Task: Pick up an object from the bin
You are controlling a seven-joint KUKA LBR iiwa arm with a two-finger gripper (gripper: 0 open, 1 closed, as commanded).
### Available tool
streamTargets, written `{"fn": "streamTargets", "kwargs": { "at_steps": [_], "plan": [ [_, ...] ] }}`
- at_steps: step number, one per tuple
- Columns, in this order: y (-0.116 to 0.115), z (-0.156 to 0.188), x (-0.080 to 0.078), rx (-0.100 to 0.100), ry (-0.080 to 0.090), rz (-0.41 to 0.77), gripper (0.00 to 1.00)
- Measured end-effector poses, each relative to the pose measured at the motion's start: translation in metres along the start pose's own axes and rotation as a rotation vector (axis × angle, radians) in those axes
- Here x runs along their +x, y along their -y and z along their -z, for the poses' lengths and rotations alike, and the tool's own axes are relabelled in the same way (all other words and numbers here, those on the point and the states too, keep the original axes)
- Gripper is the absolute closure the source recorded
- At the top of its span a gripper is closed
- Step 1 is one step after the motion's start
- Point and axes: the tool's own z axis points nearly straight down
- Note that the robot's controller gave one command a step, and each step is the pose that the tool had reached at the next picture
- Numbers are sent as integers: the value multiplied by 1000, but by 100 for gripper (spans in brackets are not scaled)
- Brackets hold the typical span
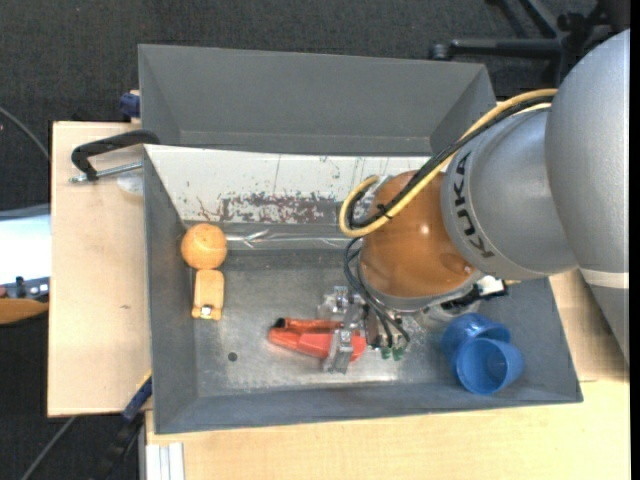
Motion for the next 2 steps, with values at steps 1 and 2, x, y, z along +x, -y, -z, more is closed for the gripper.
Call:
{"fn": "streamTargets", "kwargs": {
  "at_steps": [1,2],
  "plan": [
    [0,21,1,0,-1,0,100],
    [0,38,0,-1,3,0,100]
  ]
}}
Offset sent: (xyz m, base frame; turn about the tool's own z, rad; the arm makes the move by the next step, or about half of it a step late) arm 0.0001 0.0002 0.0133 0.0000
